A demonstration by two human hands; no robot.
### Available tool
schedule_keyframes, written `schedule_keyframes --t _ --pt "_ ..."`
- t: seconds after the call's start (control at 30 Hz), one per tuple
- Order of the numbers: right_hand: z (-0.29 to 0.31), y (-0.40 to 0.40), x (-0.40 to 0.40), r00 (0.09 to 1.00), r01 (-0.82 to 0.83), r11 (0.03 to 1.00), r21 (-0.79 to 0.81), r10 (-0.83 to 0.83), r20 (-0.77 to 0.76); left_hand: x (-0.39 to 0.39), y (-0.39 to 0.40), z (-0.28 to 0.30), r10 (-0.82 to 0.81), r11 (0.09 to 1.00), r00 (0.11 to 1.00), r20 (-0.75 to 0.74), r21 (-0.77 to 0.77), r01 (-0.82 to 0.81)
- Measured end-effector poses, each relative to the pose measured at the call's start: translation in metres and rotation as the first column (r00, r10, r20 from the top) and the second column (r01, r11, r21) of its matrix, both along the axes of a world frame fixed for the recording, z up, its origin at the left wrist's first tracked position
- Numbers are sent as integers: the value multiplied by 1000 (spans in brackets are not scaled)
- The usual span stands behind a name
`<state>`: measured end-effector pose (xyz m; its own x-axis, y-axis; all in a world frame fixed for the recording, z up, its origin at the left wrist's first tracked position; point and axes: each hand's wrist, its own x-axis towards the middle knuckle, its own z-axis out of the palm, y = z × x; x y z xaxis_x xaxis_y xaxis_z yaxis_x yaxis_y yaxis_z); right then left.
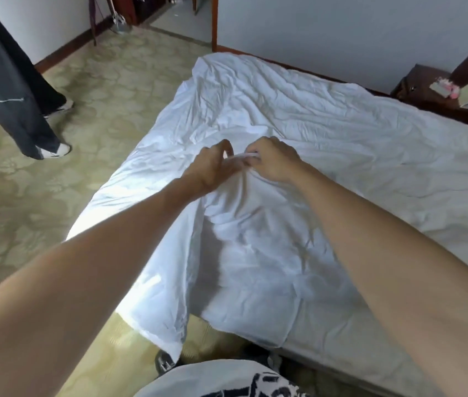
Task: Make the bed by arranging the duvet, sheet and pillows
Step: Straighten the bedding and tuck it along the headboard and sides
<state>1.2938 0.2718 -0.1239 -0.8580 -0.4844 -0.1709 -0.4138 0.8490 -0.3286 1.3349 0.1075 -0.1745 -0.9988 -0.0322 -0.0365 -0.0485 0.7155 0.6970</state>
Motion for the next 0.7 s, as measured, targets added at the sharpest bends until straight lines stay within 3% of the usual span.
schedule_keyframes --t 0.13,0.3,0.5,0.7 --pt "23 -4 14 986 68 996 63 -57 -154 20 -13 -15 -37 976 995 94 -211 56" --pt "34 6 19 956 139 987 75 -114 -271 21 -26 -24 70 948 995 78 -316 -42" --pt "22 -6 -6 924 251 968 0 -240 -298 14 -79 -41 72 786 996 51 -617 -25" --pt "16 -38 -54 855 334 937 -106 -348 -384 -33 -159 -20 157 801 987 33 -589 -108"
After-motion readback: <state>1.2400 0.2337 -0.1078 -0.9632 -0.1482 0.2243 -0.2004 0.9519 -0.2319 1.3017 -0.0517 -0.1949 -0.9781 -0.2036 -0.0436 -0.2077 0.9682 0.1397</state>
